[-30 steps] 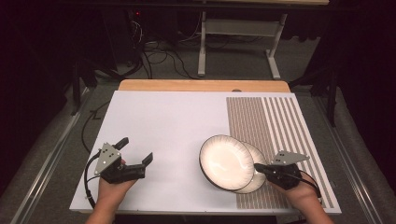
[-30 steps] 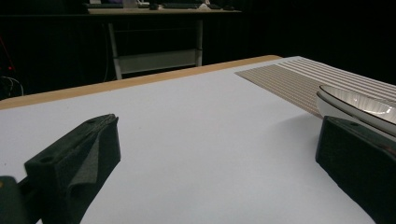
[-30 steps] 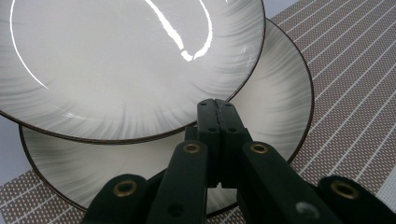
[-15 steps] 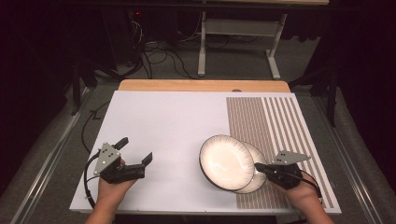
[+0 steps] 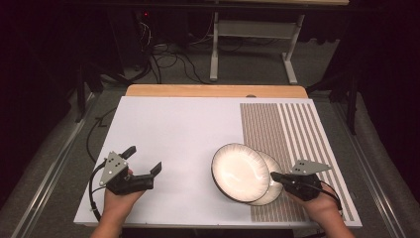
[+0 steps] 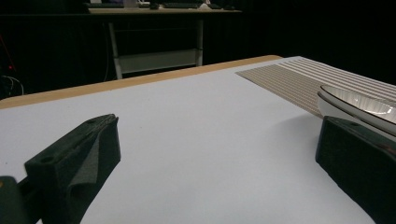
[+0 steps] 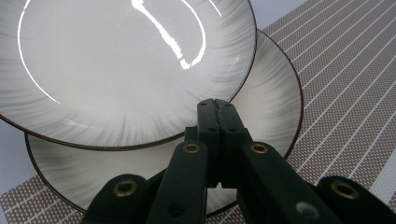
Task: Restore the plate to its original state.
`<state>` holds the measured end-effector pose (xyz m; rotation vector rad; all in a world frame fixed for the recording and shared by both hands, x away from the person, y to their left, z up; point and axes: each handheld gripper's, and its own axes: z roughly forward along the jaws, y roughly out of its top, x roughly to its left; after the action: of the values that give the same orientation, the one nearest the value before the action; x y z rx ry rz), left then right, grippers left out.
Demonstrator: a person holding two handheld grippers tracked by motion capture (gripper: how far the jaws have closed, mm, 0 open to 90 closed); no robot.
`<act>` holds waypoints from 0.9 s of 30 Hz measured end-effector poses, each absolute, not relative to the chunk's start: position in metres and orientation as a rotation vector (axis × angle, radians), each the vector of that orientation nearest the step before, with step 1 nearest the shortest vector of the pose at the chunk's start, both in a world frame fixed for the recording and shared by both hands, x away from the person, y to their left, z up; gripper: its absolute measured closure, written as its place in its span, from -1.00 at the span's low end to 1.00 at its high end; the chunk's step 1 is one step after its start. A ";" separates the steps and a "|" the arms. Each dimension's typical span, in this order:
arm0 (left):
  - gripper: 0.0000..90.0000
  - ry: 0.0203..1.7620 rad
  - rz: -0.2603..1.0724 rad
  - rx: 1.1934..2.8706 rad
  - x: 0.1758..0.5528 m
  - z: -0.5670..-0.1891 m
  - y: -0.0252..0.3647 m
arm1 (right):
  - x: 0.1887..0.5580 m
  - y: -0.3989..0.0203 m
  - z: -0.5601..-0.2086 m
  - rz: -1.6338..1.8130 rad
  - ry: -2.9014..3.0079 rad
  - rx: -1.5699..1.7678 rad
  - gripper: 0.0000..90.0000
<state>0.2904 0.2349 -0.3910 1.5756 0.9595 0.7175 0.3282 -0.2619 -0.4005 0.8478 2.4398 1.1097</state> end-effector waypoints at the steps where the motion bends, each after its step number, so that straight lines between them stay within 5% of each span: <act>1: -0.99 0.960 0.717 1.575 0.290 -0.391 0.235 | 0.327 -0.262 -0.399 1.132 2.426 0.863 1.00; 15: -0.99 0.961 0.715 1.576 0.291 -0.392 0.234 | 0.324 -0.283 -0.389 1.215 2.277 0.947 0.84; 22: -0.99 0.960 0.712 1.582 0.291 -0.392 0.233 | 0.322 -0.302 -0.383 1.257 2.163 1.019 0.49; 27: -0.99 0.959 0.697 1.590 0.291 -0.392 0.230 | 0.316 -0.309 -0.380 1.291 2.097 1.019 0.02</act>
<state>0.2915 0.2296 -0.3920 1.5901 0.9594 0.6974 0.3159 -0.3090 -0.3797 1.0187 2.0970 1.2914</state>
